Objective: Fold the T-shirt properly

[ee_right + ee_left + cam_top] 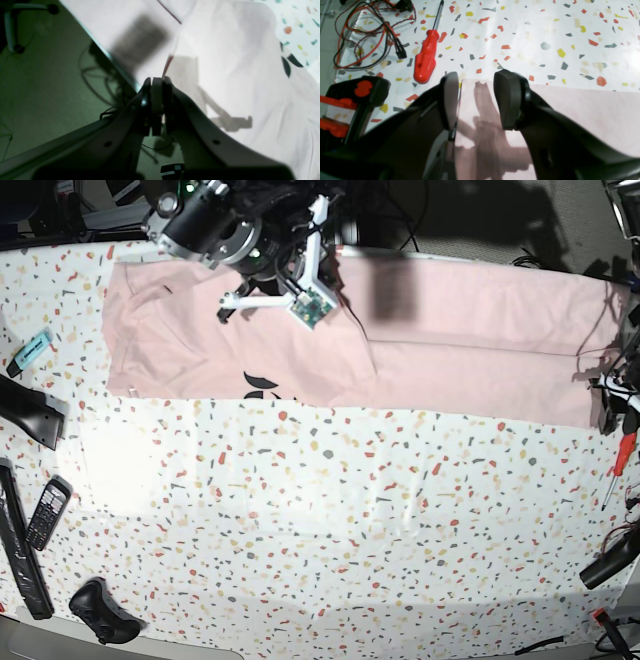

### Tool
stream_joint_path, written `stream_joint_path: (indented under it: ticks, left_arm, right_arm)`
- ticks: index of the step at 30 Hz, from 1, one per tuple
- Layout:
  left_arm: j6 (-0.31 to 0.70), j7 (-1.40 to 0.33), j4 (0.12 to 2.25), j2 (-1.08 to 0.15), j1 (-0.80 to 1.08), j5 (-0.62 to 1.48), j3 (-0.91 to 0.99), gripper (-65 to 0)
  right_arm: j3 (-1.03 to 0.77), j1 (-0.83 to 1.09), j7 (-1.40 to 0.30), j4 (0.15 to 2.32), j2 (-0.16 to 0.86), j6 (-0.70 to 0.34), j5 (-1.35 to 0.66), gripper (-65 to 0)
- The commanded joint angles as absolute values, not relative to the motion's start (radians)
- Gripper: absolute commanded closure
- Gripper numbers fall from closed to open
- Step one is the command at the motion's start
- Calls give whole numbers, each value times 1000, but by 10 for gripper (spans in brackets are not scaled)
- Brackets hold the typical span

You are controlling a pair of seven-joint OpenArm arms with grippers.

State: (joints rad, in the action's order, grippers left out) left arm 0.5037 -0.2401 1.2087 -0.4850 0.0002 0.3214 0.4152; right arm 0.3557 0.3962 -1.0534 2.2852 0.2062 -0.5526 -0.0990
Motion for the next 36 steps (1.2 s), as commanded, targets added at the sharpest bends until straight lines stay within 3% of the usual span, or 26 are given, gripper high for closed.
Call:
stream_joint_path:
  ticks: [1, 4, 6, 14, 27, 36]
  left_arm:
    - [501, -217, 1225, -508, -14, 333, 422, -254]
    - [501, -217, 1225, -508, -14, 333, 422, -254]
    - [501, -217, 1225, -508, -14, 333, 422, -254]
    - [501, -297, 1225, -522, -10, 334, 422, -254]
    - [463, -329, 1223, -562, 114, 430, 426, -254]
    - [397, -313, 1128, -556, 130, 463, 426, -254]
  right_arm:
    - [358, 394, -1016, 2304, 207, -546, -107, -33]
    - [358, 394, -968, 2304, 208, -546, -108, -168]
    - [358, 394, -944, 2304, 207, -546, -111, -215]
    - [329, 364, -944, 2304, 208, -537, -133, -217]
    - [14, 361, -966, 2304, 208, -508, -141, -217]
    - [-65, 361, -969, 2304, 208, -508, -224, -216]
